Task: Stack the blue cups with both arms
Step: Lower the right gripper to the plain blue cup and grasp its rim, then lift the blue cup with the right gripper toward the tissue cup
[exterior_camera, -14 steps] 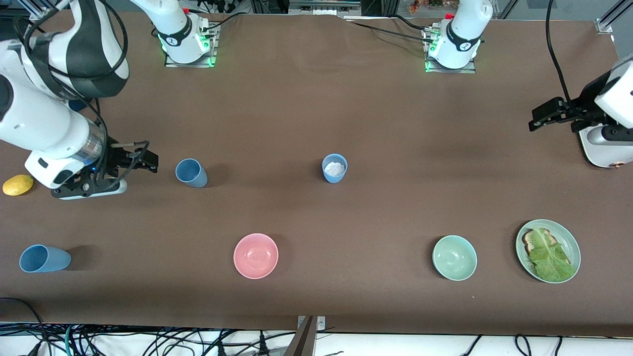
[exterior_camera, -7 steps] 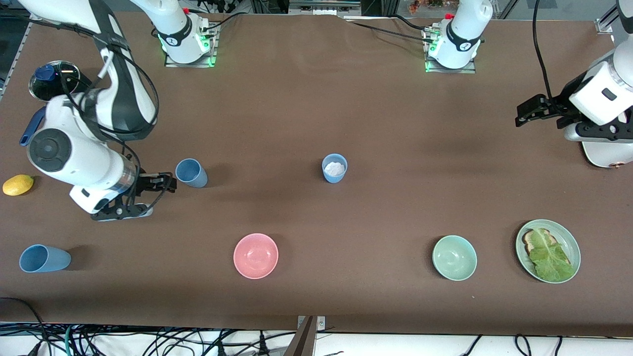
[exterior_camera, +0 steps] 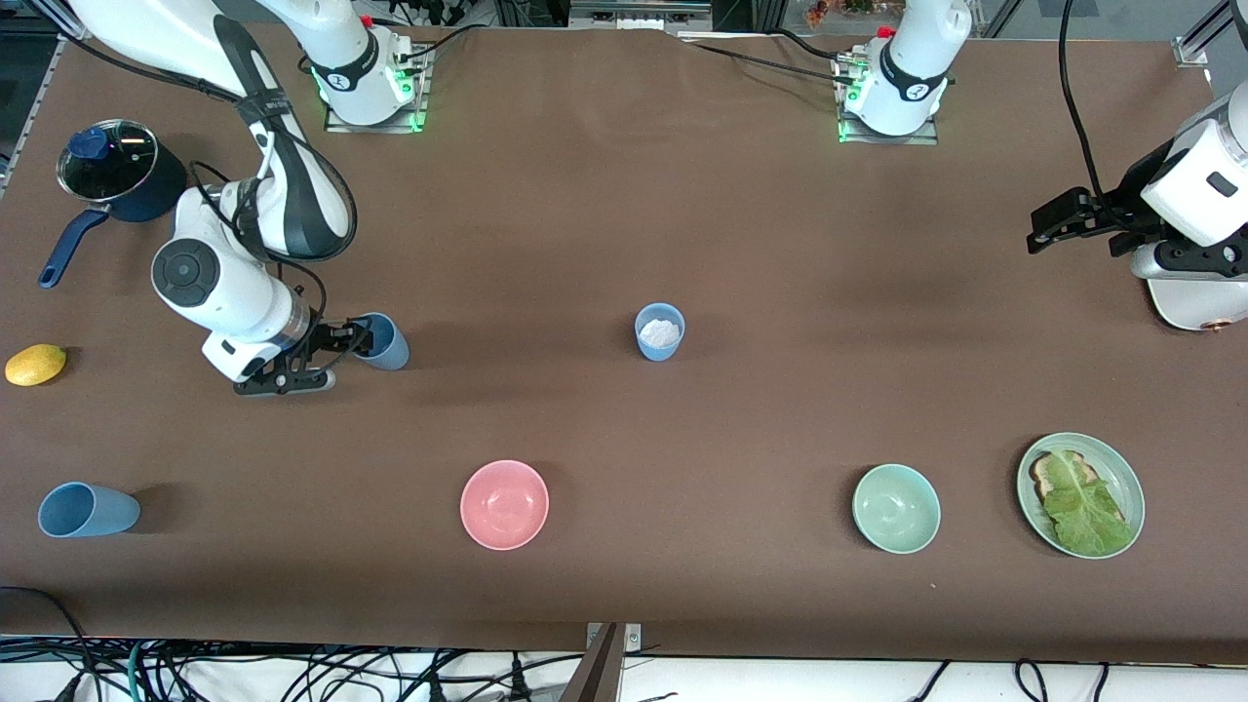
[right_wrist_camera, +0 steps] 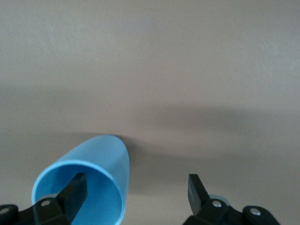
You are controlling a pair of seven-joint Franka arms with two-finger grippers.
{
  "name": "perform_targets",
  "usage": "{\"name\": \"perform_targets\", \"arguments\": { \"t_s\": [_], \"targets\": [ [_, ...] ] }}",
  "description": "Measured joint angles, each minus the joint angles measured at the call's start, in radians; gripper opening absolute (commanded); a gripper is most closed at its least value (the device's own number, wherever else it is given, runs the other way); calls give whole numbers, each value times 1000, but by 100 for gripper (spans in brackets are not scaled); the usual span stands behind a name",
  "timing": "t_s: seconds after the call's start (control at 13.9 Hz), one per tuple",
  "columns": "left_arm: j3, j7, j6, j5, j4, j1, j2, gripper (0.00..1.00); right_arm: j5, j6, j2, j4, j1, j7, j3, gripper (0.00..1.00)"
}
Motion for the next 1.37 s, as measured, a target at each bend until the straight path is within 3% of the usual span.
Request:
{"name": "perform_targets", "arguments": {
  "t_s": [0.29, 1.01, 1.37],
  "targets": [
    [0, 0, -19, 0, 0, 0, 0, 100, 0, -9, -49, -22, 0, 0, 0, 92],
    [-1, 0, -19, 0, 7, 0, -2, 100, 0, 31, -47, -83, 0, 0, 0, 44],
    [-1, 0, -19, 0, 7, 0, -2, 100, 0, 37, -45, -84, 0, 1, 0, 30]
  ]
}}
